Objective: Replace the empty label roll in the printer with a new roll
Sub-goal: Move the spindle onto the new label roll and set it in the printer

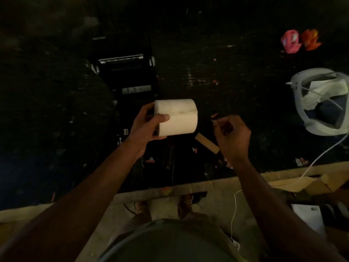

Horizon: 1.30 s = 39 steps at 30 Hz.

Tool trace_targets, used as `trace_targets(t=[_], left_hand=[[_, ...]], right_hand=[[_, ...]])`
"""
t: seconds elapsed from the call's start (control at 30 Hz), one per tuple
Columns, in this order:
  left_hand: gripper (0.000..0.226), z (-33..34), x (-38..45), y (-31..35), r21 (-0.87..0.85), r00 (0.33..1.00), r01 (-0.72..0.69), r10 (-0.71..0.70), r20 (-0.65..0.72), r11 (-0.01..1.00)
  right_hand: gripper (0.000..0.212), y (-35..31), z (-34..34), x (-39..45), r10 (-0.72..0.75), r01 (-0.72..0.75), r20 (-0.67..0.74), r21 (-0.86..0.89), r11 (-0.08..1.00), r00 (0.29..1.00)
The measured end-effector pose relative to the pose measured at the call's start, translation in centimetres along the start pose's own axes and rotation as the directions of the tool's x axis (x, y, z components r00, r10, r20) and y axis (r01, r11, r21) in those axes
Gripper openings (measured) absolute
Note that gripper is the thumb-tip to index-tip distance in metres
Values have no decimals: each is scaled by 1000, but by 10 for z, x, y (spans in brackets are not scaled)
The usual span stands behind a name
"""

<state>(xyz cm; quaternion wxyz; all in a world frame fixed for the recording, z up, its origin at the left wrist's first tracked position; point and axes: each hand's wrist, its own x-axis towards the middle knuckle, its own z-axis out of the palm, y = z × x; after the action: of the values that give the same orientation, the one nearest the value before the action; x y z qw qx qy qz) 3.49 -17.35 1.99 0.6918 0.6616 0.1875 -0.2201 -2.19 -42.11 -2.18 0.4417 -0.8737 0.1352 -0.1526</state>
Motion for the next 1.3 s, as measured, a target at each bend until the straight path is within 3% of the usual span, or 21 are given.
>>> trace_targets(t=[0.13,0.27,0.43,0.57,0.67,0.77,0.83,0.9,0.97,1.07,1.13,1.2,1.3], left_hand=[[54,-16,-6,-5,-45,1000,5,-4,7,999],[63,-26,-12,-7,-65,1000,16,-15,24,998],[61,-34,-17,-12,-121,999,36,-32,35,992],[55,-41,-20,-17,-165,999,43,-38,34,985],[50,-45,-23,-19,-181,998,42,-34,46,983],[62,-50,-26,-21,-171,998,32,-21,66,985],[68,-52,-28,-23,-176,996,29,-15,82,984],[69,-54,-29,-24,-193,995,31,-11,104,981],[71,-57,-31,-27,-213,991,41,-13,134,976],[69,-61,-32,-32,-258,987,68,-27,158,964],[79,-62,-33,-35,-288,985,95,-48,165,953],[100,-63,-34,-36,-309,984,107,-55,171,945],[104,-64,-35,-36,-333,984,111,-58,167,936]], right_hand=[[5,53,17,-14,-1,89,233,-364,927,972],[16,74,36,-23,-34,234,328,-592,771,944],[18,76,34,-31,-83,318,379,-615,721,922],[33,85,26,-33,-103,362,427,-588,723,898],[28,82,25,-34,-132,370,418,-563,739,899],[16,77,29,-27,-127,260,302,-459,850,945],[19,74,28,-20,-8,88,202,-391,916,979],[20,77,23,-8,150,-98,105,-391,915,983],[25,88,16,3,240,-190,41,-490,851,970],[38,107,9,14,340,-212,97,-615,760,935],[43,112,8,17,391,-215,149,-636,741,908],[38,115,9,20,368,-175,181,-640,748,912],[30,114,12,25,375,-198,172,-615,763,911]])
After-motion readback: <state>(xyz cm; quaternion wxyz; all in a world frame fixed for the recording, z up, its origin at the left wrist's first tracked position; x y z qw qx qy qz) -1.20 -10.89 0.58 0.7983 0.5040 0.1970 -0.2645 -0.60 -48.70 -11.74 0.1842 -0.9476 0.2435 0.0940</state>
